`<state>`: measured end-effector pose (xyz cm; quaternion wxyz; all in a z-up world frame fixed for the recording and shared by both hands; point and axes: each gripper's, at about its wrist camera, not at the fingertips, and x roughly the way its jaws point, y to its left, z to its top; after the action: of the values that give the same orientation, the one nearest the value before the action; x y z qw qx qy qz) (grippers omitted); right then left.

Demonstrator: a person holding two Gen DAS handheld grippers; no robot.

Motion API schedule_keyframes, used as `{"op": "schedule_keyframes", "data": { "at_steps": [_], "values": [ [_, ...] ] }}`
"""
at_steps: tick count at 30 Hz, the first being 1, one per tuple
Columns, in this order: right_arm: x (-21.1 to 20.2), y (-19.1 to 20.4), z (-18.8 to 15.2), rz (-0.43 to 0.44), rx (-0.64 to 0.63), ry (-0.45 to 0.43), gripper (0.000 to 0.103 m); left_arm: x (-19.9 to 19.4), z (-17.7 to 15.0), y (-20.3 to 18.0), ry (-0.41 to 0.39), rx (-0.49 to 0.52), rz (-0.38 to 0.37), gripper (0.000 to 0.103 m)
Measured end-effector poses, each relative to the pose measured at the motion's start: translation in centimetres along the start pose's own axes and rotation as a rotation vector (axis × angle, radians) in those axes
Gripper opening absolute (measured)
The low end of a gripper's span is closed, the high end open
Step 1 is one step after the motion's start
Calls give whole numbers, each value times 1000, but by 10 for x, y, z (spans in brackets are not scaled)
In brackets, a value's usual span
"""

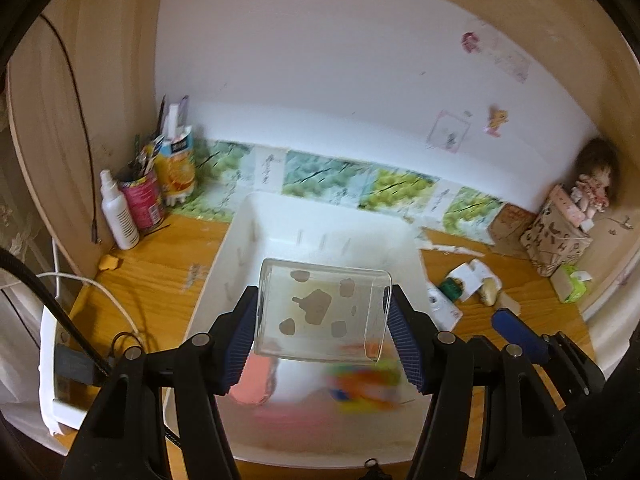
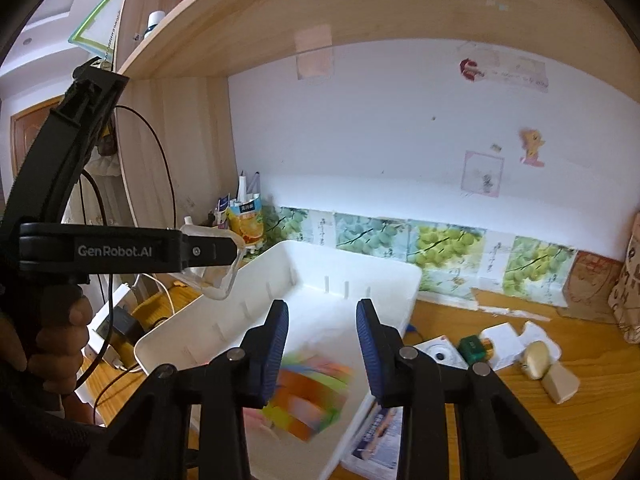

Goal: Organize rigid objects
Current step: 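Open both tools to drop the box and cube into the tray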

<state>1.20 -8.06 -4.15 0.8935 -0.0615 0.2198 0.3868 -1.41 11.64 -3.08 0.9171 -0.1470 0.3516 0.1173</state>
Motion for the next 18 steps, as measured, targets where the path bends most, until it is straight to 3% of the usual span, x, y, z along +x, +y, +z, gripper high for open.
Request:
{"op": "schedule_keyframes", "data": {
  "at_steps": [9,18],
  "values": [
    [21,4,-4,3,21,47,35,27,0,22,108,-39,81,67],
    [20,-4,-7,-35,52,53,38,39,-2,15,158,-1,58,68]
  ]
}}
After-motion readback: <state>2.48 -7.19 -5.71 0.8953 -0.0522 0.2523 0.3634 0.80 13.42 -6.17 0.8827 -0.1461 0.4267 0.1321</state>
